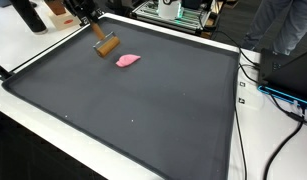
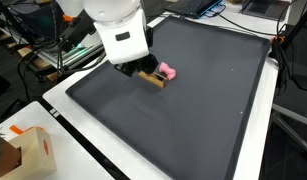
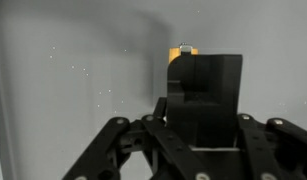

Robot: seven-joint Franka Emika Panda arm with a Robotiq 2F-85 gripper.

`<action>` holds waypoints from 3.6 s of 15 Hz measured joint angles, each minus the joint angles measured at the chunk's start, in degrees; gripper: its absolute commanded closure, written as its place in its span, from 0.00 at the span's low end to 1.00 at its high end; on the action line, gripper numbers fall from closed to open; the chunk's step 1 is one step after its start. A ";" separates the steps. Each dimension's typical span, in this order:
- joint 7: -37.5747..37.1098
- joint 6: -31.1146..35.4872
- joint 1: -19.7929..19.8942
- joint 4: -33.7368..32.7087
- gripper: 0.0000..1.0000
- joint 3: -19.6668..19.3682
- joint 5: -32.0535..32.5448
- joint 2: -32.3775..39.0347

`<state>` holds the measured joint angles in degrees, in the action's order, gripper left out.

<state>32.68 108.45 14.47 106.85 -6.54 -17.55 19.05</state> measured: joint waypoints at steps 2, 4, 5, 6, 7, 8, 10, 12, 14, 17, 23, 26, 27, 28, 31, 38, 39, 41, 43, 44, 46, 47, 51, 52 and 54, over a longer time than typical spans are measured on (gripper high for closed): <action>0.00 -0.01 0.00 -0.32 0.76 0.28 0.00 0.49; -0.04 -0.01 -0.08 -0.42 0.76 0.73 0.00 0.62; -0.07 -0.01 -0.20 -0.45 0.76 0.96 0.04 0.62; -0.13 -0.01 -0.37 -0.50 0.76 1.22 0.25 0.61; -0.22 0.00 -0.59 -0.57 0.76 1.53 0.51 0.59; -0.35 0.02 -0.91 -0.68 0.76 1.81 0.85 0.55; -0.92 0.05 -1.82 -0.89 0.76 2.26 1.89 0.32; -1.72 0.09 -2.95 -1.08 0.76 2.70 3.71 -0.10; -2.67 0.28 -4.21 -1.18 0.76 3.23 6.11 -0.70; -4.35 0.48 -6.57 -1.14 0.76 4.10 10.57 -2.25; -8.37 1.10 -12.36 1.45 0.76 6.78 20.58 -6.78; -11.48 3.52 -15.15 4.33 0.51 8.34 25.18 -8.86; -12.24 4.39 -15.87 5.28 0.51 8.78 26.15 -9.39; -12.58 4.87 -16.34 5.97 0.51 9.00 26.55 -9.82; -12.65 4.97 -16.40 6.46 0.51 8.97 26.85 -10.26; -17.70 8.61 -17.78 7.44 0.76 9.64 32.01 -10.62; -20.15 9.75 -18.66 8.19 0.76 10.06 34.35 -10.93; -25.50 11.57 -20.59 10.11 0.76 11.05 39.27 -11.87; -31.99 12.65 -22.72 12.55 0.76 12.22 44.78 -12.95; -35.30 12.68 -23.71 13.70 0.76 12.85 47.33 -13.43; -41.83 12.67 -25.55 15.96 0.76 14.19 51.80 -14.17; -44.81 12.58 -26.35 16.98 0.76 14.90 53.62 -14.44; -53.15 10.94 -29.04 20.02 0.76 17.82 57.36 -14.85; -54.80 10.17 -29.63 20.53 0.76 18.50 58.09 -14.85; -57.72 8.31 -30.74 21.32 0.76 19.68 59.13 -14.75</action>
<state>-25.04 116.77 -16.27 128.17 13.14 41.58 4.30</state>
